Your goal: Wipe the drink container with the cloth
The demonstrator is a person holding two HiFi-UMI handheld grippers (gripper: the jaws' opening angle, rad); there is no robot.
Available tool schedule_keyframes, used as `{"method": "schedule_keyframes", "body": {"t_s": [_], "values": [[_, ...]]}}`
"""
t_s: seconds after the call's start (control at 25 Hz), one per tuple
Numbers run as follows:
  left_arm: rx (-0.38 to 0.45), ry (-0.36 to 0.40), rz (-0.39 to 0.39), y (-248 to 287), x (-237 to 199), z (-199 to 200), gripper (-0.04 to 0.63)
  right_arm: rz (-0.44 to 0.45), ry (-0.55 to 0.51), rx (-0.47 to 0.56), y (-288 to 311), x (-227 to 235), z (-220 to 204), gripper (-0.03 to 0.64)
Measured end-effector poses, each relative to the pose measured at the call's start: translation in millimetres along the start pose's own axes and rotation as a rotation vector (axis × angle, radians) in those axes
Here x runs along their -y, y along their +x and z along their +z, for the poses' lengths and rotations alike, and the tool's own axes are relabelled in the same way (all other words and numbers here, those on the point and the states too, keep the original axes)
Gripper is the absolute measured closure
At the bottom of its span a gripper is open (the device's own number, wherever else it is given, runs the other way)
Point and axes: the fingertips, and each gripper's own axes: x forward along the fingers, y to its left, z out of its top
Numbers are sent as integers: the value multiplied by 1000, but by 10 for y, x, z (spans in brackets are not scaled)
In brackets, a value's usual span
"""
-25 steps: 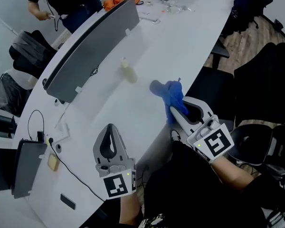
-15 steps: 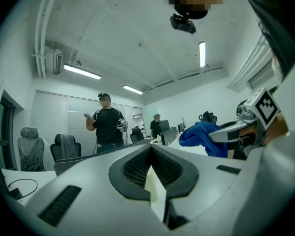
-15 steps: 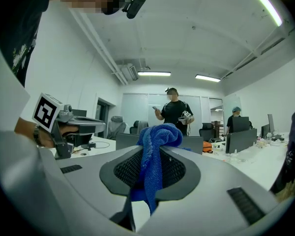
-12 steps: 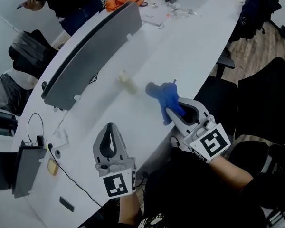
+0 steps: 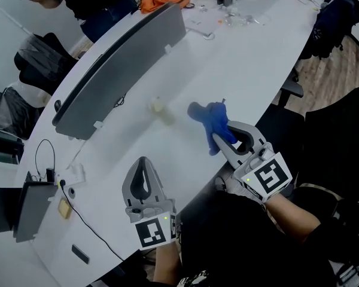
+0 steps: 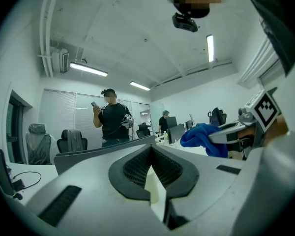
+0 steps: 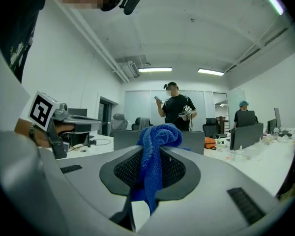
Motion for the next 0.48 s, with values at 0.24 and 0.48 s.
{"method": "schedule_keyframes", "body": {"t_s": [0.24,0.48], "values": [[-33,11,14,93,-87,-135,593,42,13,-20,220,-54,-115,552],[-65,12,-13,363,-253,-305,594,13,24,-65,446,30,-218,552]]}}
